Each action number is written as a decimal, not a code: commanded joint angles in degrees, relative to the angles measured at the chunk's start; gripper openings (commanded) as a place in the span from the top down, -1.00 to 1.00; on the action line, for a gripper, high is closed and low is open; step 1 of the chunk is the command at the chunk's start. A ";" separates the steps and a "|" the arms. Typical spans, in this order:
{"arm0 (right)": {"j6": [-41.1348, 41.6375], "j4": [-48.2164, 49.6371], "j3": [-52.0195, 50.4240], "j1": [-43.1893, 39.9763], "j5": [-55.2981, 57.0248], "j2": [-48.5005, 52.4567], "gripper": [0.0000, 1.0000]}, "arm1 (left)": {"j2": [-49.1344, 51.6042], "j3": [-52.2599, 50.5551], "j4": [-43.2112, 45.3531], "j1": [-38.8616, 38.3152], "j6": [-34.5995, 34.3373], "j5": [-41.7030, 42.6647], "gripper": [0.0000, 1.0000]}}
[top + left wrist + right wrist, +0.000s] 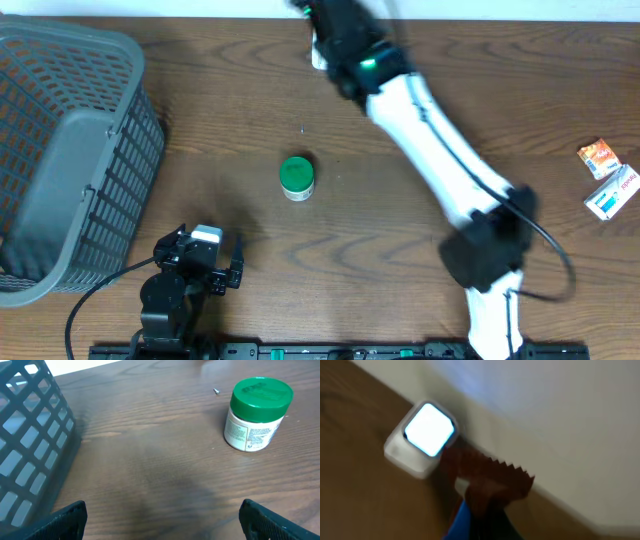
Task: Scan the item barcode
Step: 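Carry the chocolate bar to the right edge and release it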
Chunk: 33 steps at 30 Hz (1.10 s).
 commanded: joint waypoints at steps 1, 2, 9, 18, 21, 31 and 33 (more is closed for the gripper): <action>18.05 -9.73 0.09 -4.66 0.74 -2.01 0.98 | -0.35 -0.68 -0.79 0.20 -0.52 0.52 -0.96; 20.63 -13.35 0.09 -6.08 1.16 -2.32 0.98 | -0.35 -0.68 -0.79 0.20 -0.50 0.52 -0.96; 40.54 -35.69 -3.91 -24.39 8.00 -2.10 0.98 | -0.35 -0.68 -0.79 0.20 -0.50 0.52 -0.96; 51.82 -34.18 -19.34 -49.86 7.54 -2.10 0.98 | -0.35 -0.68 -0.79 0.20 -0.50 0.52 -0.96; 51.69 -28.79 -23.89 -55.67 1.42 -2.10 0.98 | -0.35 -0.68 -0.79 0.20 -0.50 0.52 -0.96; 40.79 -29.14 -14.14 -63.49 -26.84 -2.14 -0.98 | -0.35 -0.68 -0.81 0.20 -0.50 0.55 -0.96; 40.79 -33.59 -8.55 -62.29 -31.61 -2.25 -0.98 | -0.35 -0.68 -0.79 0.20 -0.50 0.52 -0.96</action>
